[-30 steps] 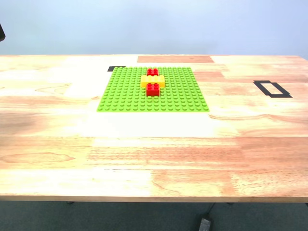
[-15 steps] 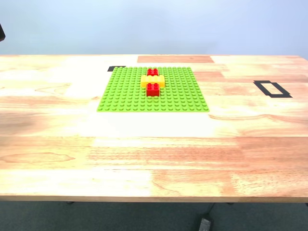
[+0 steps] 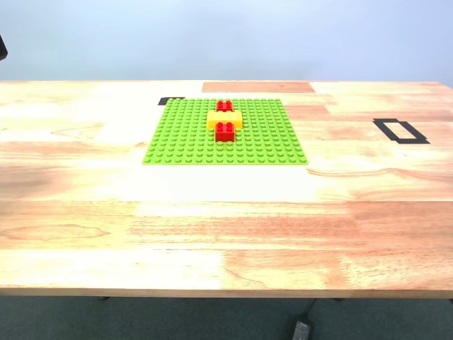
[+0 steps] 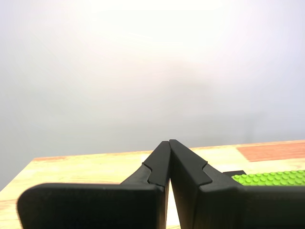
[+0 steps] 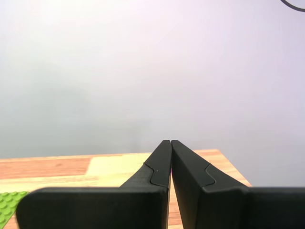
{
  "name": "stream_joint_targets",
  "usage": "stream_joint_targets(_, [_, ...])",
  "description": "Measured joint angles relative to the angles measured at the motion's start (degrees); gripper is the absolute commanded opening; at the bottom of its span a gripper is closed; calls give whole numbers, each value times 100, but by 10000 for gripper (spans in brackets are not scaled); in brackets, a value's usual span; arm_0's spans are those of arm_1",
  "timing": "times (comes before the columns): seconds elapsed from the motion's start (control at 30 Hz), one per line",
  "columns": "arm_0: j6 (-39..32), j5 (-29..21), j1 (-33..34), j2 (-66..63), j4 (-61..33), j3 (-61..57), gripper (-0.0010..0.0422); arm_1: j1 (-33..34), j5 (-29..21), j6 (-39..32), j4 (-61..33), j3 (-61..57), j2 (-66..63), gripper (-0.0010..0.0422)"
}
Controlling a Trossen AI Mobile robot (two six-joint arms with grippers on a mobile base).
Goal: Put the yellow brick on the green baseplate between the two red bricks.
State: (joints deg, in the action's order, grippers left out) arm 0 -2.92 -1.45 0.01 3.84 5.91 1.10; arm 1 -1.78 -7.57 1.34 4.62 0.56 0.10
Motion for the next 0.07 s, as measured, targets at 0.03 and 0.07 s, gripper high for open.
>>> stream_joint_targets(0.03, [-2,0,0,0,0,0,0,0,0,0,0,0,-2,0])
stream_joint_targets(0.07, [0,0,0,0,0,0,0,0,0,0,2,0,0,0])
